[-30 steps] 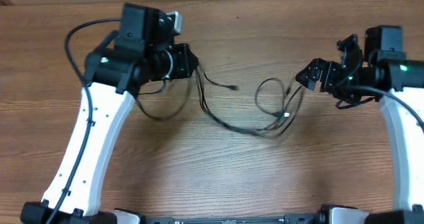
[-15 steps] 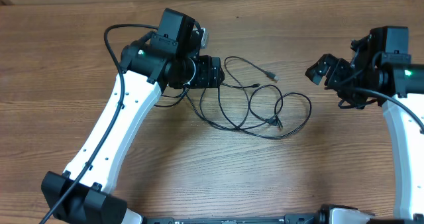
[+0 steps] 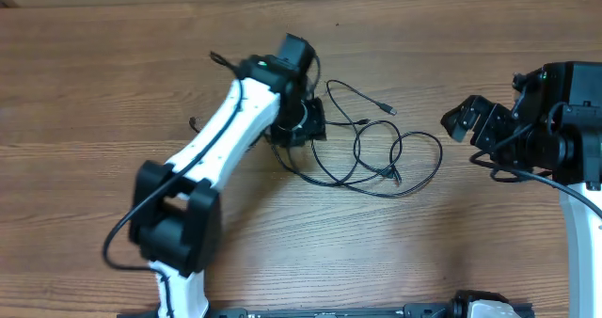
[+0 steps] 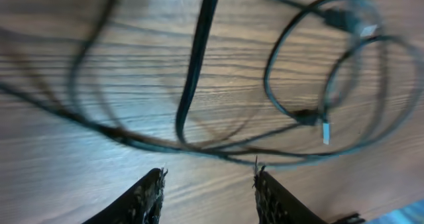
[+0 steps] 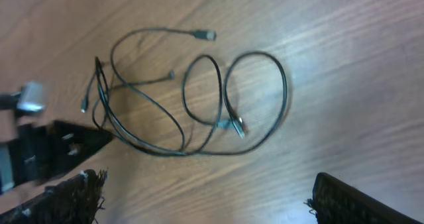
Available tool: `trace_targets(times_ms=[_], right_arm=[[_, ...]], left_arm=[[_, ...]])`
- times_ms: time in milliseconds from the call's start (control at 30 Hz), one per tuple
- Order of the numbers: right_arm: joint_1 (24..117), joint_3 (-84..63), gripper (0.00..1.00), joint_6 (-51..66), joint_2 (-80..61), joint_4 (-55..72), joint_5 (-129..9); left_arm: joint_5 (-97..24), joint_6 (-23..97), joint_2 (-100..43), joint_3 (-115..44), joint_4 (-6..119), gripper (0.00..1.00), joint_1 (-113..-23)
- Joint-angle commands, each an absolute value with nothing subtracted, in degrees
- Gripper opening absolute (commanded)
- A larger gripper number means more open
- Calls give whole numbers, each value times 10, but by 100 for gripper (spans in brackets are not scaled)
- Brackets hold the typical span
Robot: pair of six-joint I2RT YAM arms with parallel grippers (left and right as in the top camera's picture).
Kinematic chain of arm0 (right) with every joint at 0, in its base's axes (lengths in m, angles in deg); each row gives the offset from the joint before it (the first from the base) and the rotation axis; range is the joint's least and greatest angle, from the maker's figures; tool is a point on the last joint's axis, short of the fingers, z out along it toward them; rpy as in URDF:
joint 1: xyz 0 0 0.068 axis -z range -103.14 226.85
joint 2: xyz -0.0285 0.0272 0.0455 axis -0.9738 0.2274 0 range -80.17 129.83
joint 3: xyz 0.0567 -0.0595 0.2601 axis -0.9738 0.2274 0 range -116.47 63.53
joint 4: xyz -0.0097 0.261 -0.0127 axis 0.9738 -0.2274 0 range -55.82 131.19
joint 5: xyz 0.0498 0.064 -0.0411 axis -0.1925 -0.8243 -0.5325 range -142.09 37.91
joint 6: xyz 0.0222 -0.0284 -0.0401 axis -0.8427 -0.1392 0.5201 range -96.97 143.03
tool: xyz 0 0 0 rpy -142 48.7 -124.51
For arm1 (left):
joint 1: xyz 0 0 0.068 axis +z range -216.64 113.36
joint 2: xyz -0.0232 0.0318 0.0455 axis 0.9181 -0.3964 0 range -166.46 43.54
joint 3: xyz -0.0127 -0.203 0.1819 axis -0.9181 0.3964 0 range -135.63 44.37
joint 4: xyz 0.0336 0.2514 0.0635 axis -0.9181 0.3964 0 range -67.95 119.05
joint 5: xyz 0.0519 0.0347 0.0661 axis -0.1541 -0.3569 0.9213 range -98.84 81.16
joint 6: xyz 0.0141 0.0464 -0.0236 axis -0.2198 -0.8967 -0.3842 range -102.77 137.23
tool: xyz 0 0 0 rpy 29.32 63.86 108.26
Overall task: Untangle cables
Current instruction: 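Lower the left gripper onto the spread cables and grasp a strand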
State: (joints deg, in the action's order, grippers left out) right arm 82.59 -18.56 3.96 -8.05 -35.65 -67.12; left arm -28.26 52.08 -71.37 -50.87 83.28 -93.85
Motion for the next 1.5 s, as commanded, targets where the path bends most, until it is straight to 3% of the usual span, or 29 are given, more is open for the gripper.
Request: trace_targets(times_ms=[0,67,200,267,333,367,667,1067,1467], right_arm=[[827,-194,100,39,-82,-372,-669],[827,-194,100,39,-82,-384,-669],[827,-193,100,38,-82,-389,-670],[827,-193,100,37,-82,-389,-676],[827,-193,100,35,-82,-391,-683],[827,-193,100,35,-82,-392,-688],[826,-174,100,33,-81,-403,-707],[826,-166,100,-2,-80,-390,-817],[826,-32,100,-285,-80,-256,-818]], left_arm=[[-283,542,-762,-514,821,41,-951],[-269,541,-783,-514,813,29,-951],[-240,541,-808,-514,799,25,-951],[-225,541,-811,-514,796,13,-951],[-217,541,-811,-515,792,11,-952],[-218,541,-811,-515,790,5,-952],[-324,431,-790,-570,804,4,-944],[-467,375,-661,-693,814,4,-937],[-525,326,-557,-696,763,4,-934]])
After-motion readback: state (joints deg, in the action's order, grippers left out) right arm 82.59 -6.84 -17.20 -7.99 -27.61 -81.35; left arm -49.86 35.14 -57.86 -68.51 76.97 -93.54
